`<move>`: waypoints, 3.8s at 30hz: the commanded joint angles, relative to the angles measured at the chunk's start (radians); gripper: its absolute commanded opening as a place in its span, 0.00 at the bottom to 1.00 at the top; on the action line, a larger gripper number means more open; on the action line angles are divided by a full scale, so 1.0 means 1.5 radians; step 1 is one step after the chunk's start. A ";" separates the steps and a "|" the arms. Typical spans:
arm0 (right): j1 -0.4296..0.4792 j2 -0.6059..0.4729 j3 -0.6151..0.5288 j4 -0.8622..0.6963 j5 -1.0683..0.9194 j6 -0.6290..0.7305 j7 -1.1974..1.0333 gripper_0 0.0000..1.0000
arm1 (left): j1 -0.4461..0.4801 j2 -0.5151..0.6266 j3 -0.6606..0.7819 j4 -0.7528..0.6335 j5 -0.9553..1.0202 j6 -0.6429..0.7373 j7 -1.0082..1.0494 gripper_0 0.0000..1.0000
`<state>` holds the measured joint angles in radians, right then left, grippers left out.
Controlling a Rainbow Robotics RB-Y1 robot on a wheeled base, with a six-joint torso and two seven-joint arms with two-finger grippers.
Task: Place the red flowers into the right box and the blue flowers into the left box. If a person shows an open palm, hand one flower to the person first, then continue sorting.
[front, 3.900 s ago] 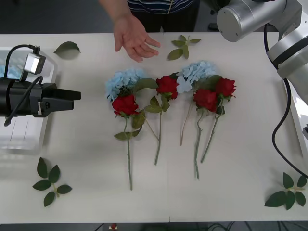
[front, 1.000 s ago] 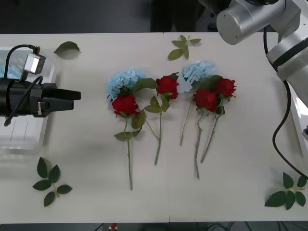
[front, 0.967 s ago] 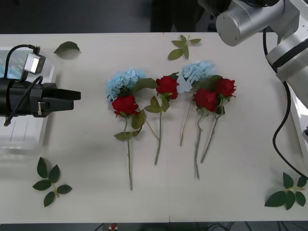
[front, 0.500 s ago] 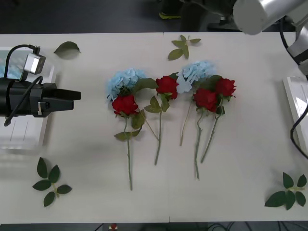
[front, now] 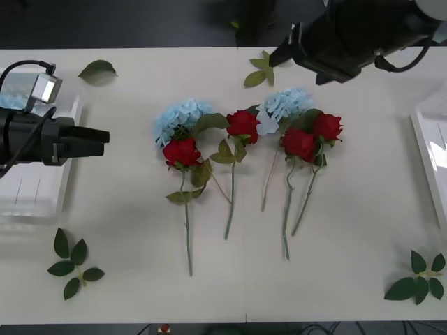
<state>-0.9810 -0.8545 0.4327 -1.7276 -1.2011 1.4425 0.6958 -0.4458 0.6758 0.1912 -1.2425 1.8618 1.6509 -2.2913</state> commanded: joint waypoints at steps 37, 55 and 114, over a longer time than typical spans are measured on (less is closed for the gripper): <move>0.188 0.128 0.132 0.178 0.273 -0.137 0.010 0.98 | -0.118 -0.011 -0.306 -0.430 -0.585 0.043 0.976 1.00; 0.201 0.130 0.139 0.218 0.334 -0.153 0.025 0.98 | -0.124 -0.074 -0.413 -0.447 -0.713 0.080 1.107 1.00; 0.146 -0.027 0.061 0.158 0.118 -0.035 0.080 0.00 | -0.125 -0.152 -0.644 -0.221 -0.979 -0.165 1.094 0.00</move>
<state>-0.7218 -0.8295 0.5578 -1.4454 -0.9878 1.3683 0.7446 -0.6111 0.4477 -0.7672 -1.5601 0.3988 1.4043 -0.6309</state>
